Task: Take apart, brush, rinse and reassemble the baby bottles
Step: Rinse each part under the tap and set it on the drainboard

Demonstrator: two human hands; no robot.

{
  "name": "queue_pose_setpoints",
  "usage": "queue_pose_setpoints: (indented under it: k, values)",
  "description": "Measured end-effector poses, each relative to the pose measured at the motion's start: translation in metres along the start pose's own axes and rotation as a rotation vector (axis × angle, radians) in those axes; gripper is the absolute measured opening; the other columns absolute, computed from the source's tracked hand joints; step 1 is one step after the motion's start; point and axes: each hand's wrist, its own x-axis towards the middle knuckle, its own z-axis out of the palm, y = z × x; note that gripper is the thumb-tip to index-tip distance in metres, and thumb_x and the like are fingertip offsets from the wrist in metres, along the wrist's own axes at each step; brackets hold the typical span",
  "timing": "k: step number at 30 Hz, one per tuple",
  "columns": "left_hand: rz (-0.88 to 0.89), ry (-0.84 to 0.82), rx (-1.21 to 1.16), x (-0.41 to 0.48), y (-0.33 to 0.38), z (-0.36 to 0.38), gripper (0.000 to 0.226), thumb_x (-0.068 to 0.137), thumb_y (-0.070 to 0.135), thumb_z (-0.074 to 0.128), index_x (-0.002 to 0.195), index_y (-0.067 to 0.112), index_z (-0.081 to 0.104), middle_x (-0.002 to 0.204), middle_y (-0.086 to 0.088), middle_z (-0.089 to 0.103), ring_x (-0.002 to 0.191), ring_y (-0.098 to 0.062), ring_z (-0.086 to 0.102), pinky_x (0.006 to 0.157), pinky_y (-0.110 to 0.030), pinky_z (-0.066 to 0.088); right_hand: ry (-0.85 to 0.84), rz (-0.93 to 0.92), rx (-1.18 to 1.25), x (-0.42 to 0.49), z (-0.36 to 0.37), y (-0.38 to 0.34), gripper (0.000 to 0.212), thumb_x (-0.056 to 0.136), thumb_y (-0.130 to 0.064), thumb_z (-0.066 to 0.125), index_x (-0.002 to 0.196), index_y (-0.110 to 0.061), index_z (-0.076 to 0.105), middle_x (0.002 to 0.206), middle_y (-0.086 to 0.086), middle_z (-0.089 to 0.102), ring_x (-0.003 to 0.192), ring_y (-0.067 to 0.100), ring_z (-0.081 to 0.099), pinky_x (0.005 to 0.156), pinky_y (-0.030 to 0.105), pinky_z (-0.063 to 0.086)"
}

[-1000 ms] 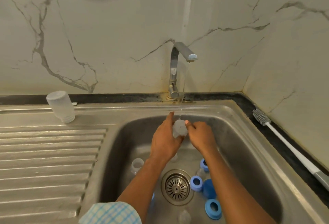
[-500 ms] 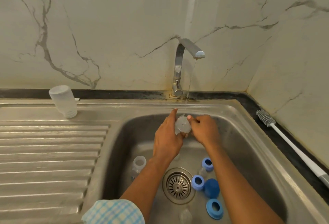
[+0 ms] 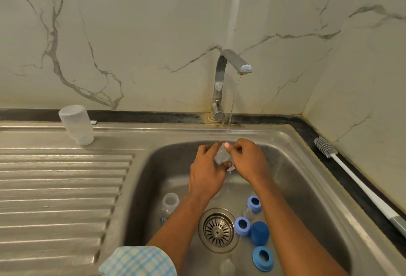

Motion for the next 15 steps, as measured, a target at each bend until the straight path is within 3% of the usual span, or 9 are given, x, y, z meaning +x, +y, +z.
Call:
queue_pose_setpoints:
  k: [2,6,8,10,12,15]
  values:
    - [-0.048,0.022,-0.064,0.001,-0.001,0.0,0.056,0.085,0.037,0.075,0.136,0.033,0.052,0.122,0.011,0.051,0.097,-0.005,0.058,0.09,-0.03,0.05,0.038,-0.031,0.049,-0.001,0.001,-0.002,0.033,0.096,-0.043,0.057,0.076,-0.018,0.062,0.063,-0.005,0.061,0.06,0.008,0.057,0.057,0.027,0.046]
    - [-0.126,0.073,-0.236,0.004,0.001,0.006,0.051,0.079,0.03,0.079,0.12,0.031,0.05,0.113,0.012,0.055,0.099,-0.004,0.058,0.087,-0.031,0.053,0.192,0.111,0.061,0.0,-0.003,0.003,0.045,0.096,-0.042,0.055,0.06,-0.015,0.056,0.056,0.004,0.059,0.057,0.024,0.061,0.061,0.041,0.053]
    - [-0.178,0.086,-0.353,0.004,0.004,0.007,0.048,0.08,0.025,0.08,0.118,0.027,0.051,0.109,0.014,0.059,0.095,0.002,0.059,0.081,-0.017,0.051,0.088,0.333,0.181,-0.005,-0.007,0.0,0.051,0.095,-0.051,0.052,0.067,-0.01,0.063,0.059,0.008,0.065,0.055,0.025,0.065,0.059,0.043,0.059]
    - [-0.205,0.1,-0.41,0.004,0.006,0.006,0.046,0.08,0.025,0.081,0.116,0.025,0.052,0.105,0.016,0.061,0.091,0.008,0.059,0.072,-0.007,0.046,-0.15,0.524,0.291,-0.014,-0.009,-0.009,0.068,0.093,-0.066,0.044,0.083,-0.003,0.068,0.066,0.013,0.071,0.06,0.026,0.071,0.054,0.036,0.058]
    - [-0.204,0.1,-0.396,0.003,0.006,0.008,0.043,0.081,0.025,0.08,0.114,0.024,0.053,0.102,0.015,0.063,0.089,0.006,0.06,0.071,-0.007,0.046,-0.275,0.55,0.36,-0.019,-0.005,-0.016,0.077,0.088,-0.076,0.039,0.091,-0.005,0.069,0.073,0.014,0.074,0.066,0.026,0.073,0.054,0.032,0.057]
    - [-0.206,0.116,-0.384,0.001,0.005,0.01,0.041,0.083,0.02,0.077,0.115,0.024,0.051,0.101,0.014,0.062,0.094,-0.002,0.063,0.078,-0.02,0.054,-0.246,0.509,0.543,-0.016,0.014,-0.021,0.059,0.085,-0.071,0.052,0.102,-0.017,0.068,0.088,0.008,0.074,0.08,0.025,0.072,0.068,0.04,0.061]
